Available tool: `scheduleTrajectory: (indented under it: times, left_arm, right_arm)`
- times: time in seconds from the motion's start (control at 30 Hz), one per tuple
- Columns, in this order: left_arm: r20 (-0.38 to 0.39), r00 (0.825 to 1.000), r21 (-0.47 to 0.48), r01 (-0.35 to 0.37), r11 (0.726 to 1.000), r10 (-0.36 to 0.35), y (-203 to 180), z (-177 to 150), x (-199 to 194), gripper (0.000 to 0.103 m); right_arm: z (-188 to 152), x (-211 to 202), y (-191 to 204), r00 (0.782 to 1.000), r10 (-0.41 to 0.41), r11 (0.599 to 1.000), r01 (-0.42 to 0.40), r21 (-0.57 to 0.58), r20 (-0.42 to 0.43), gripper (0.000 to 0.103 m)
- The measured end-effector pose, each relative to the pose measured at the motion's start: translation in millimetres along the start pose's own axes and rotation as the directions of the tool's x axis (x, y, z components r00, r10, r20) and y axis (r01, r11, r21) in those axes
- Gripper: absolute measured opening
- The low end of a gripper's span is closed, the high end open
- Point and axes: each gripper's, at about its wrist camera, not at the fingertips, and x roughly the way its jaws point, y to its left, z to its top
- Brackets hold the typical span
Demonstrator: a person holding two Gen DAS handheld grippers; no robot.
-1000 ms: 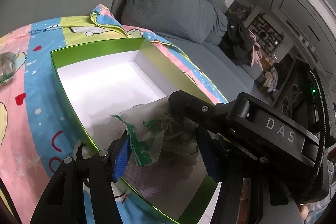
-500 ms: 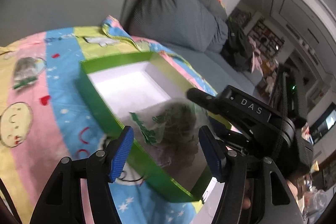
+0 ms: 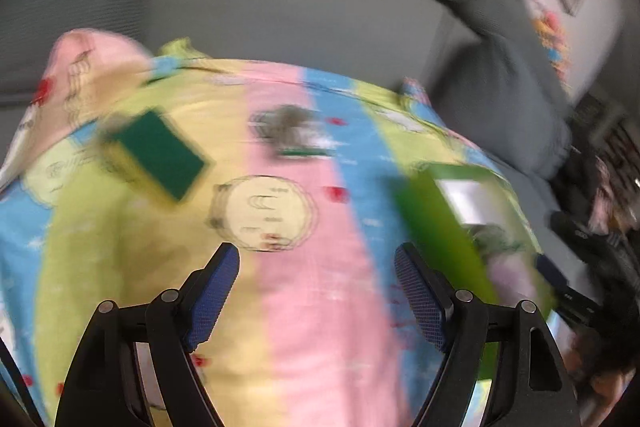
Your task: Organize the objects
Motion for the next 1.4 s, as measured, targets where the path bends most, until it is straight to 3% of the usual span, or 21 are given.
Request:
scheduleTrajectory:
  times: [0.1,0.23,0.3,0.4,0.53,0.63,0.73,0.83,0.9,1.03,1.13,1.23,1.3,1.4]
  left_arm:
    - [-0.008,0.996,-0.059,-0.093,0.994,0.093,30.0,0.9,-1.4,0.08]
    - [-0.008,0.987,-0.123,-0.161,0.979,0.161,57.0,1.7,-4.3,0.08]
    - [0.003,0.975,-0.152,-0.22,0.963,0.223,67.8,2.6,-7.9,0.08]
    - [0.011,0.959,-0.164,-0.278,0.946,0.284,79.2,5.0,-8.6,0.08]
    - [-0.033,0.957,-0.164,-0.289,0.943,0.287,97.0,5.3,-5.1,0.08]
    - [-0.055,0.946,-0.179,-0.324,0.929,0.319,110.5,6.5,-6.3,0.08]
    - [-0.074,0.95,-0.226,-0.312,0.923,0.303,129.0,7.2,-6.8,0.08]
    - [-0.097,0.941,-0.28,-0.338,0.898,0.324,146.5,6.2,-7.5,0.08]
    - [-0.111,0.934,-0.31,-0.356,0.881,0.339,156.4,5.3,-8.5,0.08]
    - [-0.116,0.938,-0.328,-0.346,0.879,0.326,166.3,6.7,-9.0,0.08]
    - [-0.133,0.941,-0.35,-0.339,0.873,0.312,171.8,6.3,-6.5,0.08]
    - [-0.14,0.956,-0.394,-0.292,0.871,0.258,177.3,4.5,-7.8,0.08]
    - [-0.121,0.966,-0.419,-0.258,0.871,0.228,178.8,5.0,-11.4,0.08]
    - [-0.109,0.965,-0.416,-0.262,0.871,0.239,176.5,6.5,-14.3,0.08]
  right_arm:
    - [-12.2,12.7,31.1,0.998,0.041,0.995,-0.046,-0.092,-0.051,0.079]
    - [-36.8,38.1,75.7,0.988,0.058,0.974,-0.088,-0.21,-0.146,0.081]
    - [-48.7,51.1,91.8,0.978,0.069,0.962,-0.118,-0.245,-0.198,0.087]
    - [-68.4,73.5,116.9,0.969,0.045,0.936,-0.126,-0.328,-0.244,0.088]
    - [-90.1,107.7,145.1,0.953,-0.014,0.893,-0.125,-0.432,-0.303,0.088]
    - [-103.6,129.6,165.1,0.946,-0.034,0.855,-0.139,-0.499,-0.322,0.088]
    - [-119.7,154.1,190.4,0.931,-0.033,0.791,-0.198,-0.579,-0.363,0.088]
    - [-128.8,177.8,212.2,0.919,-0.041,0.741,-0.235,-0.629,-0.391,0.09]
    - [-134.5,188.9,221.2,0.914,-0.072,0.712,-0.233,-0.662,-0.399,0.09]
    - [-141.6,208.7,233.2,0.917,-0.085,0.662,-0.24,-0.71,-0.39,0.09]
    - [-140.9,221.6,240.3,0.916,-0.073,0.662,-0.25,-0.706,-0.394,0.09]
    - [-143.7,231.3,248.7,0.888,-0.003,0.675,-0.337,-0.656,-0.459,0.09]
    - [-147.6,235.0,253.9,0.881,0.026,0.668,-0.366,-0.648,-0.472,0.091]
    - [-155.9,248.4,261.5,0.864,0.016,0.675,-0.38,-0.633,-0.503,0.091]
